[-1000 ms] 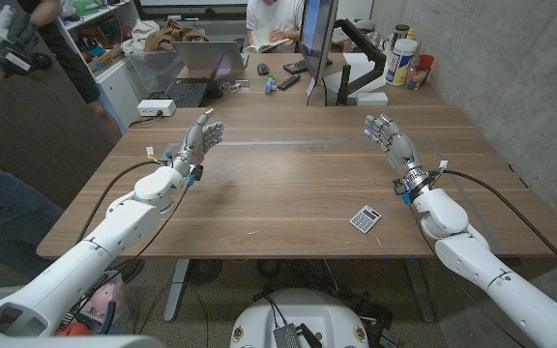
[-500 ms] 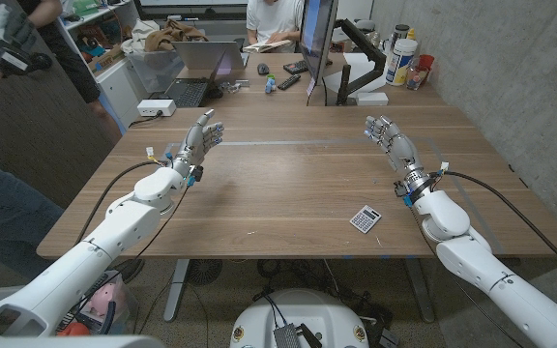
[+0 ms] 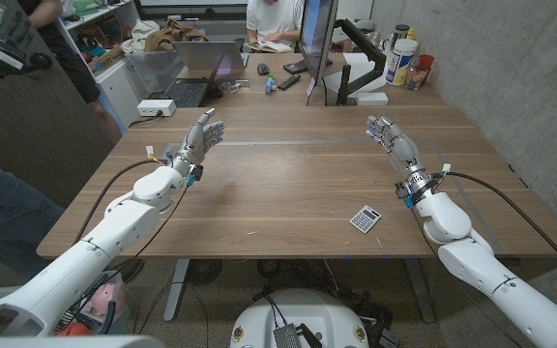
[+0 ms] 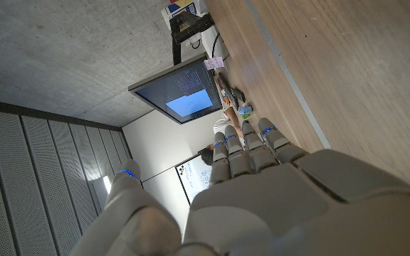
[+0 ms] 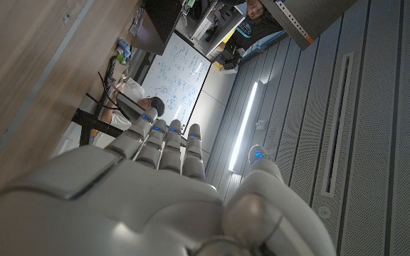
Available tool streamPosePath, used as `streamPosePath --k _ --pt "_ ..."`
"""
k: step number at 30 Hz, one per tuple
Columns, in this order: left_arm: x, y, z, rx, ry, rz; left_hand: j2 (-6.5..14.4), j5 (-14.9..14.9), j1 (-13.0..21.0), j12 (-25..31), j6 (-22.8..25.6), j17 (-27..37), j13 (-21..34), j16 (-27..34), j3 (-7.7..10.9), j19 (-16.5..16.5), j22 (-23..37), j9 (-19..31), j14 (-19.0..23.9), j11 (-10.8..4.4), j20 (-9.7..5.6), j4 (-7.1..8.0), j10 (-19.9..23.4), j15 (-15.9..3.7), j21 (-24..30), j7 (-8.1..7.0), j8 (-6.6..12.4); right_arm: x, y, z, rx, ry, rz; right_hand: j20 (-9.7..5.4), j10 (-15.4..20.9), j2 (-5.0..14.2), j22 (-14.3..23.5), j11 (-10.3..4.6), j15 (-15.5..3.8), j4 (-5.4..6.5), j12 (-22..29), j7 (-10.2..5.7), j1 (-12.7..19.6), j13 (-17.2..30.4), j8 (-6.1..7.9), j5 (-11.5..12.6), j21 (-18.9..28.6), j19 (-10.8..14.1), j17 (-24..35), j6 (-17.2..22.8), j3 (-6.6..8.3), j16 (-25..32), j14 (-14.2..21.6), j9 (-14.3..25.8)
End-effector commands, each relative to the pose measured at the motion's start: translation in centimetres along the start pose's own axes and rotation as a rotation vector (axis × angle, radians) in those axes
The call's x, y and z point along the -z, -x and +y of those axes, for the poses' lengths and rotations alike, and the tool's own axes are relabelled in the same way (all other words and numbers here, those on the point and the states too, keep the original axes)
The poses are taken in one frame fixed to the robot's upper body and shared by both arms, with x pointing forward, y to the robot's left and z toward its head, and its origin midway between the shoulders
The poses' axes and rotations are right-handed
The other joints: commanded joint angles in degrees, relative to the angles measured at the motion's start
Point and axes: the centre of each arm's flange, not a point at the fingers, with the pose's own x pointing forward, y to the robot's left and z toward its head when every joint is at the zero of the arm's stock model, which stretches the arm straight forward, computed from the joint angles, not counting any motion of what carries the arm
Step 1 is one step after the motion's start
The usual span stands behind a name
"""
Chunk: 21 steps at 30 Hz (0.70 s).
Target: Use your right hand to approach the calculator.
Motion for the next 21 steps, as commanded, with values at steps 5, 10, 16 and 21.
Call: streamPosePath --k 5,10,16,21 --pt "-0.02 0.05 0.13 -0.003 -0.011 0.012 -0.1 0.2 0.4 0.0 0.7 0.2 0.1 -0.2 -0.32 0.6 0.2 0.2 0.4 -0.05 -1.77 0.0 0.2 -0.67 -0.5 0.04 0.08 -0.51 0.6 -0.1 -0.001 0.045 -0.011 -1.93 -0.2 0.0 0.2 -0.28 -0.13 -0.29 -0.3 -0.34 0.9 0.3 -0.22 0.4 -0.2 0.3 0.2 -0.1 0.2 -0.1 0.2 0.3" --pt "0.16 0.08 0.11 0.002 -0.012 0.017 -0.1 0.3 0.4 0.0 0.8 0.2 0.1 -0.2 -0.37 0.7 0.2 0.2 0.3 -0.04 -1.66 0.01 0.2 -0.68 -0.6 0.02 0.08 -0.52 0.74 -0.15 -0.005 0.05 -0.01 -1.73 -0.3 0.0 0.2 -0.3 0.05 -0.37 -0.4 -0.7 1.1 0.3 -0.24 0.4 -0.2 0.3 0.2 -0.1 0.21 -0.1 0.2 0.3" --pt "0.24 0.11 0.19 0.001 -0.012 0.018 -0.1 0.3 0.4 0.0 0.8 0.2 0.1 -0.3 -0.45 0.7 0.2 0.2 0.3 -0.12 -1.58 0.03 0.2 -0.68 -0.7 0.02 0.08 -0.56 0.91 -0.12 -0.011 0.055 -0.008 -1.58 -0.3 0.01 0.2 -0.52 0.01 -0.47 -0.4 -1.18 1.3 0.3 -0.21 0.4 -0.2 0.4 0.1 0.0 0.23 -0.1 0.3 0.3" --pt "0.28 0.11 0.13 0.005 -0.016 0.022 0.0 0.3 0.5 -0.1 0.8 0.2 0.1 -0.3 -0.53 0.7 0.3 0.2 0.4 -0.23 -1.27 0.05 0.3 -0.72 -0.9 -0.08 0.03 -0.58 1.0 0.02 -0.016 0.065 -0.007 -1.31 -0.2 -0.09 0.2 -0.63 0.1 -0.59 -0.4 -1.76 1.5 0.3 -0.07 0.4 -0.2 0.3 0.1 0.5 0.2 -0.1 0.3 0.3"
